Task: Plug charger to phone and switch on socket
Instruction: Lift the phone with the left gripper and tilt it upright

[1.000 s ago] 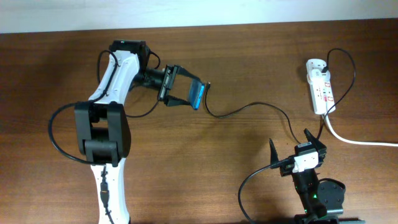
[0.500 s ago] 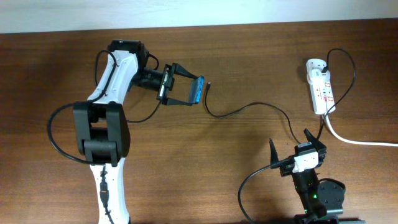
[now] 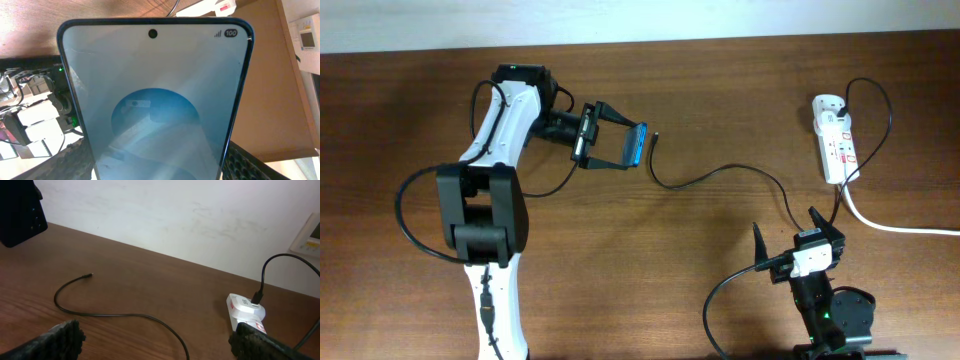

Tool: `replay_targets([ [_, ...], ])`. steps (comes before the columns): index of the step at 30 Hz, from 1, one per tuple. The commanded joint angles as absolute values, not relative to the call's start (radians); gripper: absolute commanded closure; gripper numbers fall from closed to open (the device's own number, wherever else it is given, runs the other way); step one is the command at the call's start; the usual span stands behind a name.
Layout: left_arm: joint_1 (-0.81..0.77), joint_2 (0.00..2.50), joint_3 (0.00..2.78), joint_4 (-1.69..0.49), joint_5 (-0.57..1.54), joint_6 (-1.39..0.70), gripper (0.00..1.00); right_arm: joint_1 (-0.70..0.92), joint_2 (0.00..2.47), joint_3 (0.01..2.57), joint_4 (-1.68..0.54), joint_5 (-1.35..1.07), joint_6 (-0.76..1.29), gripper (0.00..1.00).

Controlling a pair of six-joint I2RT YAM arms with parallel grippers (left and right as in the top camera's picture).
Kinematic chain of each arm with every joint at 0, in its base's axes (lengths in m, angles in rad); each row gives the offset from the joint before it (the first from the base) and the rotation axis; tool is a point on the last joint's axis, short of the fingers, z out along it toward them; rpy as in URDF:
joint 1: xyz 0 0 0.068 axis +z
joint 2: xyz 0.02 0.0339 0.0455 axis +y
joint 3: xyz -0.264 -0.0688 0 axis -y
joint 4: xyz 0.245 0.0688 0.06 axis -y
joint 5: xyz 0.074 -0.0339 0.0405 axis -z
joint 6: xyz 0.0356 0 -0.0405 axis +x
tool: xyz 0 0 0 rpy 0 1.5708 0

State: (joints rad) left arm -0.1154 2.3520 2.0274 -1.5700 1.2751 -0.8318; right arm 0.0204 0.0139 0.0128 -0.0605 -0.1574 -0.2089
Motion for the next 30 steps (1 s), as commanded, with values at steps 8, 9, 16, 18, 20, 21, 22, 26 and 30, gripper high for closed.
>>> replay_targets([
  [8, -0.109, 2.356, 2.051, -1.572, 1.282, -0.845, 1.00, 0.027, 0.006, 0.006, -0.064, -0.153, -0.202, 0.01],
  [9, -0.109, 2.356, 2.051, -1.573, 1.277, -0.845, 1.00, 0.027, 0.006, 0.006, -0.064, -0.153, -0.202, 0.02],
  [16, -0.109, 2.356, 2.051, -1.572, 1.275, -0.845, 1.00, 0.027, 0.006, 0.006, -0.064, -0.153, -0.202, 0.02],
  [18, -0.109, 2.356, 2.051, -1.572, 1.275, -0.844, 1.00, 0.027, 0.006, 0.006, -0.064, -0.153, -0.202, 0.02],
  [20, -0.109, 2.356, 2.051, -1.572, 1.275, -0.845, 1.00, 0.027, 0.006, 0.006, -0.064, -0.153, -0.202, 0.02],
  [21, -0.109, 2.356, 2.051, -1.572, 1.275, -0.844, 1.00, 0.027, 0.006, 0.006, -0.064, -0.153, -0.202, 0.01],
  [22, -0.109, 2.356, 2.051, -1.572, 1.275, -0.845, 1.00, 0.027, 0.006, 0.006, -0.064, -0.153, -0.202, 0.02],
  [26, -0.109, 2.356, 2.051, -1.573, 1.275, -0.844, 1.00, 0.027, 0.006, 0.006, -0.064, -0.153, -0.202, 0.01],
  [30, -0.109, 2.356, 2.051, -1.572, 1.275, -0.844, 1.00, 0.027, 0.006, 0.006, -0.064, -0.153, -0.202, 0.02],
])
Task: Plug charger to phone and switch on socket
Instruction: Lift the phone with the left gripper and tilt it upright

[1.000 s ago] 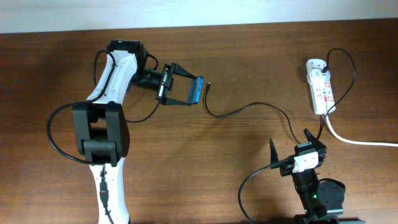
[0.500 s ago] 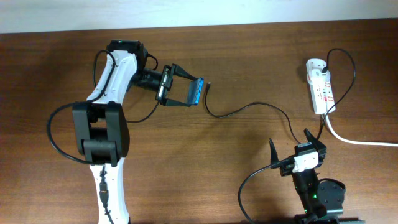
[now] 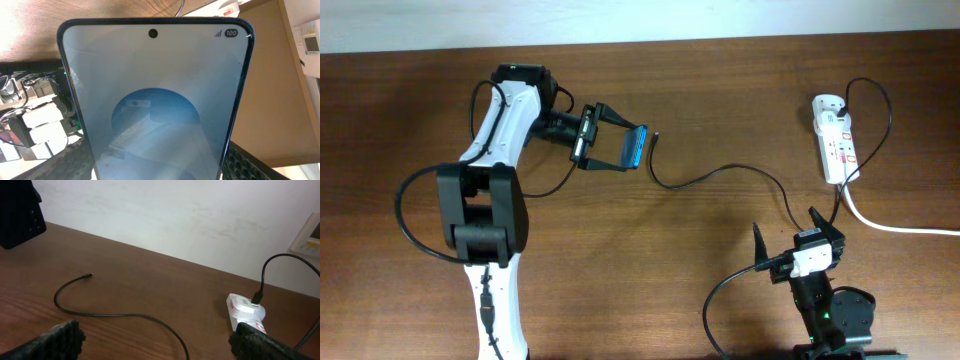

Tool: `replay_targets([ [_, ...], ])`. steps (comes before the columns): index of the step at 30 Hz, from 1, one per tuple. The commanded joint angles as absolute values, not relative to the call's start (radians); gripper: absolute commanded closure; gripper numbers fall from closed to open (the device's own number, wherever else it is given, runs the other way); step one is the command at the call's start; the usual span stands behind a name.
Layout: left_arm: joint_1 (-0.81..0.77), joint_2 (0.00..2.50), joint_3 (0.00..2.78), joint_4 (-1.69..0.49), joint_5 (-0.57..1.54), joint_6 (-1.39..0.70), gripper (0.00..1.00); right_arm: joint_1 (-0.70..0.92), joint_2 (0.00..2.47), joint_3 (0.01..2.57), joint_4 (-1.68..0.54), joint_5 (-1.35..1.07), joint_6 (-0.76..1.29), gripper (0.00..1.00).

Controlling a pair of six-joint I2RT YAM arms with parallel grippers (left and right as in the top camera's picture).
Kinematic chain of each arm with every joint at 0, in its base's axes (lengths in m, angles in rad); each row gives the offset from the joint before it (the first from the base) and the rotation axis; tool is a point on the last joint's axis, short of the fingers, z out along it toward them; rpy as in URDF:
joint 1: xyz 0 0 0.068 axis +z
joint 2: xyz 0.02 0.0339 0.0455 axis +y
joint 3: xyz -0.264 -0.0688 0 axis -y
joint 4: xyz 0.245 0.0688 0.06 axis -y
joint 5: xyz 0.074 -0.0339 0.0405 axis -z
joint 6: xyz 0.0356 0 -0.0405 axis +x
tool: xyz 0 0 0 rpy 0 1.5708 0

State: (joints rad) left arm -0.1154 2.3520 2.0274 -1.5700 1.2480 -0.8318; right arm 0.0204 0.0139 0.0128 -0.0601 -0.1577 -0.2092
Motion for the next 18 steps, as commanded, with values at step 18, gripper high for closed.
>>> replay_targets([
  [18, -0.109, 2.356, 2.051, -1.553, 1.275, -0.845, 1.00, 0.027, 0.006, 0.006, -0.064, -0.153, -0.202, 0.02],
])
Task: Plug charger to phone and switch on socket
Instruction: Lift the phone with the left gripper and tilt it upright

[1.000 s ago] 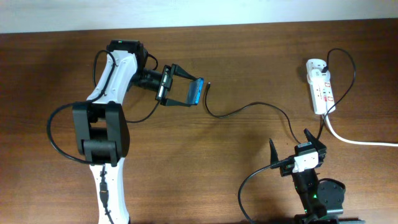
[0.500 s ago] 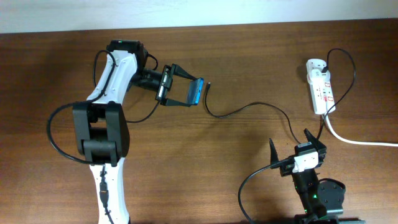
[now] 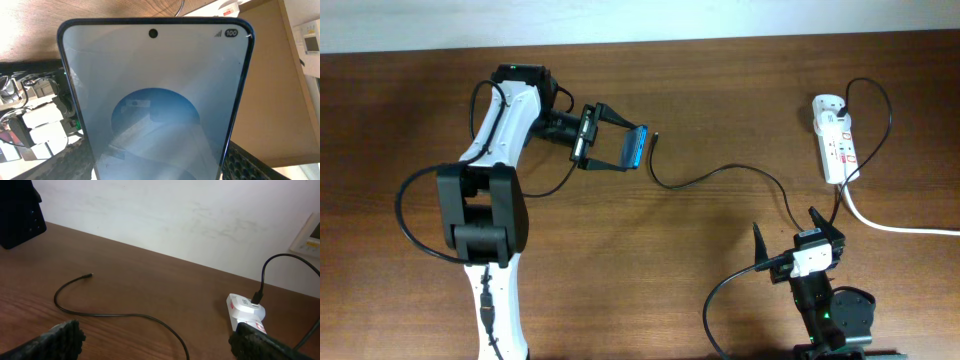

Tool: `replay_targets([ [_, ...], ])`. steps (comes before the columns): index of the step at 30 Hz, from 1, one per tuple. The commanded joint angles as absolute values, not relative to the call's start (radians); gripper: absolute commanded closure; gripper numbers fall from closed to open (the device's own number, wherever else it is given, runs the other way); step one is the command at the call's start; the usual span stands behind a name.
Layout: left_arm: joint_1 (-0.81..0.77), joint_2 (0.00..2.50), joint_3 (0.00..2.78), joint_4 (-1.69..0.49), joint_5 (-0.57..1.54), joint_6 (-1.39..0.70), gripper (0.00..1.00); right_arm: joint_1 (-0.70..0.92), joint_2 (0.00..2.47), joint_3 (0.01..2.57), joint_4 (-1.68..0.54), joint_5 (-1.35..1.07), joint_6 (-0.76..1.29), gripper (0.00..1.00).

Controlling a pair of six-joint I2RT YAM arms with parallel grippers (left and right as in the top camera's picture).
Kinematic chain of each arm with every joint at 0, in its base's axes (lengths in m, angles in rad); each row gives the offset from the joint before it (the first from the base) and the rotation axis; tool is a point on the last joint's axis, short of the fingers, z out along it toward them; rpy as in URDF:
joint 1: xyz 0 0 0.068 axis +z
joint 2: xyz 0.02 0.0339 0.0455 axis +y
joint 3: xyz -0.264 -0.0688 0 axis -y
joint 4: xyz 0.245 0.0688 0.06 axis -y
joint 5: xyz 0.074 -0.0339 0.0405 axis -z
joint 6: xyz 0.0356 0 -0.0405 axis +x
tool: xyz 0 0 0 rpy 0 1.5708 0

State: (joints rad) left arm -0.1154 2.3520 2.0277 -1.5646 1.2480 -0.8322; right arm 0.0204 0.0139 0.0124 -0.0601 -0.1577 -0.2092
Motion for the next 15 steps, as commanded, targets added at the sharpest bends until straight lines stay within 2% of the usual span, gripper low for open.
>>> replay_targets([
  [1, -0.109, 2.356, 2.051, -1.554, 1.275, -0.845, 1.00, 0.027, 0.006, 0.006, -0.064, -0.153, -0.202, 0.02],
  [15, -0.161, 2.356, 2.051, -1.554, 1.241, -0.852, 1.00, 0.027, 0.006, 0.006, -0.064, -0.153, -0.202, 0.02],
])
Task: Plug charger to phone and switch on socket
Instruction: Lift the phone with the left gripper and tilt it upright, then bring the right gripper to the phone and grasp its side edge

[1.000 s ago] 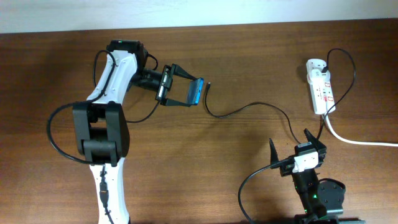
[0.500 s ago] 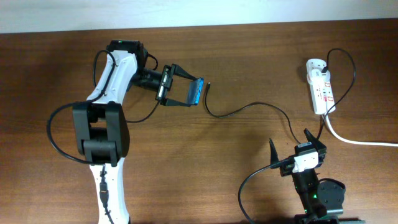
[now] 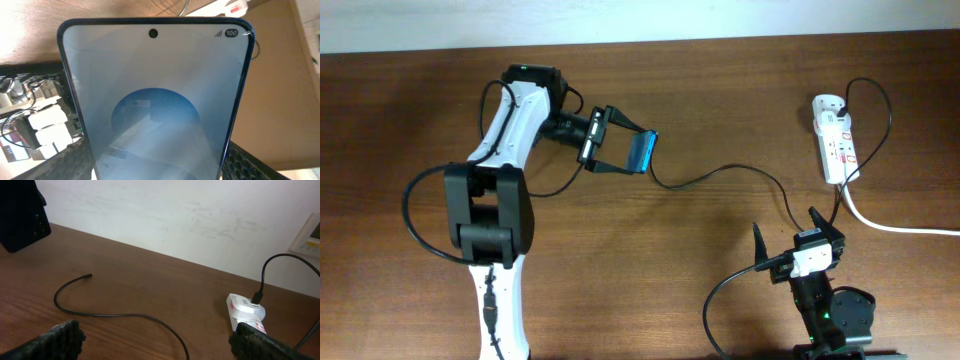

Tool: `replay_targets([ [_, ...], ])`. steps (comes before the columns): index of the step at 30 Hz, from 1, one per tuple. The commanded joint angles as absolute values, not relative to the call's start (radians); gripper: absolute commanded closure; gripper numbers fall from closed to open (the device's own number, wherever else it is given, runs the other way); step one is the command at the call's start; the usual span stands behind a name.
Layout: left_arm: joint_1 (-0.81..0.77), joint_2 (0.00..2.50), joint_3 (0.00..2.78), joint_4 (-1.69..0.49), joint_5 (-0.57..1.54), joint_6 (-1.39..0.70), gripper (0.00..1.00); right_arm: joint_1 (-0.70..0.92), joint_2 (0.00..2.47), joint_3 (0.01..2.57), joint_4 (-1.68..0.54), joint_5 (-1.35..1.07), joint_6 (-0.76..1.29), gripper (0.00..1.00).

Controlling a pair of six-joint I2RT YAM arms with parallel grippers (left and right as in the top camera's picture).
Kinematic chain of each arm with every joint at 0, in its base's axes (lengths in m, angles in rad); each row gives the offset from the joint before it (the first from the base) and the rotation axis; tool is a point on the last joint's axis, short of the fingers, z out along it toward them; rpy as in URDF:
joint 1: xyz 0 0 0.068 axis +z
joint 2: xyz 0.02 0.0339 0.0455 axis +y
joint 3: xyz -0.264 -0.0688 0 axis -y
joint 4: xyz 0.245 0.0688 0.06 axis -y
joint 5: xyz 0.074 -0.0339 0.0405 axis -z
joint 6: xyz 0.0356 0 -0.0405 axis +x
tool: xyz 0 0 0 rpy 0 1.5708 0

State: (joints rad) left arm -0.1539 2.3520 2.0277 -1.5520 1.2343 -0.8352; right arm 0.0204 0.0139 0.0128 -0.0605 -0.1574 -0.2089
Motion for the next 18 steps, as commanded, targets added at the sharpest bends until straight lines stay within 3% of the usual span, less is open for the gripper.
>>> replay_targets([
  [1, -0.162, 2.356, 2.051, -1.554, 1.241, -0.852, 1.00, 0.027, 0.006, 0.006, -0.064, -0.154, -0.202, 0.02],
  [15, -0.162, 2.356, 2.051, -1.554, 1.242, -0.852, 1.00, 0.027, 0.006, 0.006, -0.064, -0.146, -0.201, 0.02],
  [18, -0.162, 2.356, 2.051, -1.520, 1.225, -0.852, 1.00, 0.026, 0.006, 0.017, -0.064, -0.146, -0.117, 0.02],
])
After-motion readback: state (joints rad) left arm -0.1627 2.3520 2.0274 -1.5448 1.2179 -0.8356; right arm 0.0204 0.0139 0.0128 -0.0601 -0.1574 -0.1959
